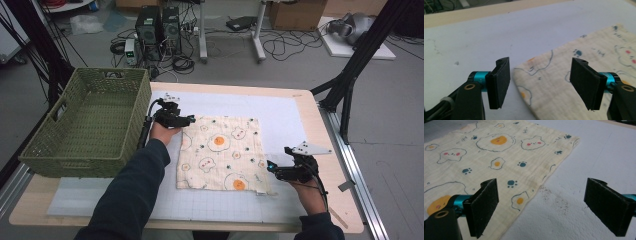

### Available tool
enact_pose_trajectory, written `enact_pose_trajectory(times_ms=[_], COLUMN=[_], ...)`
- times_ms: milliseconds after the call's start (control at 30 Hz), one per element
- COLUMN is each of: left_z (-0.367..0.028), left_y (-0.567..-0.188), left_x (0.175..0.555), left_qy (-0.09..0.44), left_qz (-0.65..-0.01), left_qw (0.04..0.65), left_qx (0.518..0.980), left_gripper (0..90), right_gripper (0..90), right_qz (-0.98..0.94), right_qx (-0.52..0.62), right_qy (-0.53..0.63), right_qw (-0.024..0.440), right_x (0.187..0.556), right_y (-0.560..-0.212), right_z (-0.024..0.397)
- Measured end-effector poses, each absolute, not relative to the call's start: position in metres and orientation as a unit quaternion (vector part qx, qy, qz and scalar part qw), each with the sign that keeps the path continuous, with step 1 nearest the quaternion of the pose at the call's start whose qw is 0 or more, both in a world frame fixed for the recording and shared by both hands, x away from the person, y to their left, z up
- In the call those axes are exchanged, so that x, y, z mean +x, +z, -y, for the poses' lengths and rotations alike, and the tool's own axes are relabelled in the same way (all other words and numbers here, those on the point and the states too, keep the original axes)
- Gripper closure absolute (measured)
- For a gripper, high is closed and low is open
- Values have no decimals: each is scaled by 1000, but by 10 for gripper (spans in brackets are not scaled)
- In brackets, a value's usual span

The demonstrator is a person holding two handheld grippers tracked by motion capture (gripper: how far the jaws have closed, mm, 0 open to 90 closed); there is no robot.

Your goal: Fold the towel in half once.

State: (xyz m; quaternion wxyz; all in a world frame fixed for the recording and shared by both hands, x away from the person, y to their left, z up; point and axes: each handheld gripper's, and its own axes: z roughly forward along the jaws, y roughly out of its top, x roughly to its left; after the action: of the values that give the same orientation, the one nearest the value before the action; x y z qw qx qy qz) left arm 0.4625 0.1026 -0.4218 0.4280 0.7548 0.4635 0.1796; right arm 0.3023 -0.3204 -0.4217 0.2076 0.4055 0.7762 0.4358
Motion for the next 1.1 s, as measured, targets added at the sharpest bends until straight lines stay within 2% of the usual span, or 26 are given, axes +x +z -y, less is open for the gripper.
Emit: enact_pose_trajectory(times_ms=[300,500,633,733,800,1100], left_z=[-96,-90,-89,-88,-88,-97], left_y=[-439,-446,-446,-446,-446,-442], left_x=[471,470,469,468,468,468], left_qy=[196,199,196,191,186,166], left_qz=[-470,-449,-445,-434,-435,-455], left_qw=[385,367,372,377,381,412], left_qx=[770,790,791,796,794,772], left_gripper=[430,551,655,799,849,860], right_gripper=[117,117,117,117,117,117], right_qz=[-778,-779,-780,-780,-781,-773], right_qx=[409,411,410,412,411,430], right_qy=[431,429,428,428,427,426], right_qw=[202,201,200,197,197,190], right_x=[303,303,304,305,306,318], right_y=[-424,-426,-426,-427,-427,-423], right_z=[321,323,323,322,321,317])
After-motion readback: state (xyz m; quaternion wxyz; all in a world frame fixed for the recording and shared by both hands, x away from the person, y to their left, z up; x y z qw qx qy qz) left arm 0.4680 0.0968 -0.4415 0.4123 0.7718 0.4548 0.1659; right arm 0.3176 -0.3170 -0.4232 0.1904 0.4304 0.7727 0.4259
